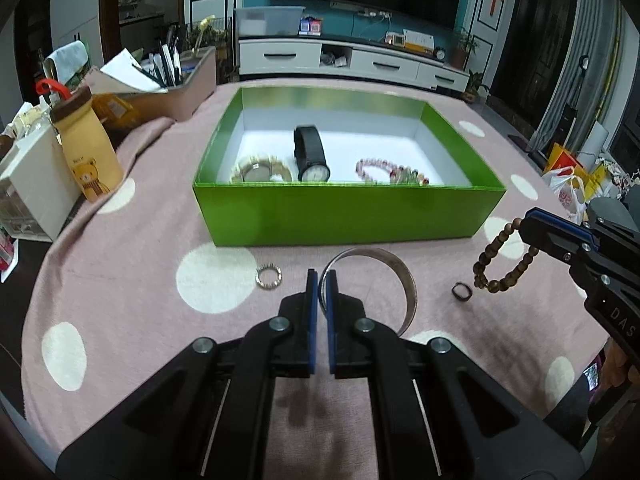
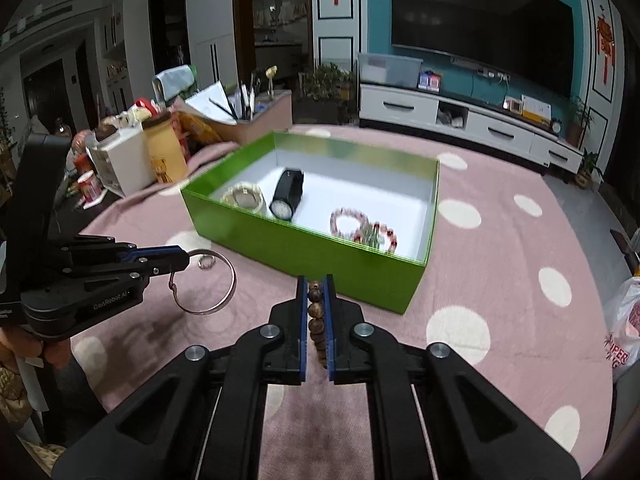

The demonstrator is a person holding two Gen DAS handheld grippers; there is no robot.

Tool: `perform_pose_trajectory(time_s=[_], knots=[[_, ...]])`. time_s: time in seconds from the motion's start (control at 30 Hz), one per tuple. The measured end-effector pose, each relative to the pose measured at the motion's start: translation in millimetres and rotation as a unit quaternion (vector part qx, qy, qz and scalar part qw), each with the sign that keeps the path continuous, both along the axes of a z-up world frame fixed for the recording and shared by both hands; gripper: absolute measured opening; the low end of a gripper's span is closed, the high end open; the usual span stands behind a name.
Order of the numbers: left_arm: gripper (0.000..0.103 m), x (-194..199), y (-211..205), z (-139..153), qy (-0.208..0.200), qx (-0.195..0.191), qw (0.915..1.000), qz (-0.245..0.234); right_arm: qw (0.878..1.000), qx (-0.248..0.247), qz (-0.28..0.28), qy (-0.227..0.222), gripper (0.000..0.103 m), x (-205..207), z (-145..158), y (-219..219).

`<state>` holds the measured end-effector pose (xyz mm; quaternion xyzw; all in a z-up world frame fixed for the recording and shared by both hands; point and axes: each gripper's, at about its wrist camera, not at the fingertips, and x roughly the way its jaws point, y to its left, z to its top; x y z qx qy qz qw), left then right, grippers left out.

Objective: Organize jewelry
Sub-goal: 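Close the left tool on the silver bangle while the right tool grasps the wooden bead bracelet, then carry the silver bangle with the left tool while the right tool carries the wooden bracelet into the box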

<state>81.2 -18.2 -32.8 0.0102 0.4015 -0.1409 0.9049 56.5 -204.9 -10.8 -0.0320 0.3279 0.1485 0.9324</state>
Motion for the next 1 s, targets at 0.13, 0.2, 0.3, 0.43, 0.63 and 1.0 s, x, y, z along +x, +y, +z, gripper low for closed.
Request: perform_pose_trajectory(time_s=[0.13, 0.2, 0.3, 0.43, 0.63, 1.0], knots=[[0.003, 3.4, 2.1, 14.6, -0.012, -0.003, 0.9999, 0.001, 1.000, 0.003, 0.001, -0.017, 0.007, 3.1, 15.7, -2.7], [0.003, 5.7, 2.3, 22.1, -0.019, -0.003, 0.9998, 0.001, 1.000, 0.003, 0.000, -0.027, 0.007, 5.5, 24.2, -4.4], [0.004, 10.8, 2.4, 33.1, -0.029, -0.004, 0.9996, 0.002, 0.999, 0.004, -0.001, -0.040, 0.007, 12.9, 35.6, -6.8], [0.004, 25.6, -0.8, 46.8, -0.038, -0.003, 0.9993, 0.002, 0.999, 0.005, -0.005, -0.053, 0.007, 23.7, 47.3, -10.4], [0.004, 53.1, -8.5, 62.2, -0.043, -0.004, 0.9990, 0.004, 0.998, 0.016, -0.013, -0.056, 0.007, 49.9, 57.4, -19.1], [0.004, 112.7, -36.3, 63.0, -0.042, 0.021, 0.9989, -0.001, 0.999, 0.016, -0.019, -0.040, 0.007, 99.6, 49.2, -26.2]])
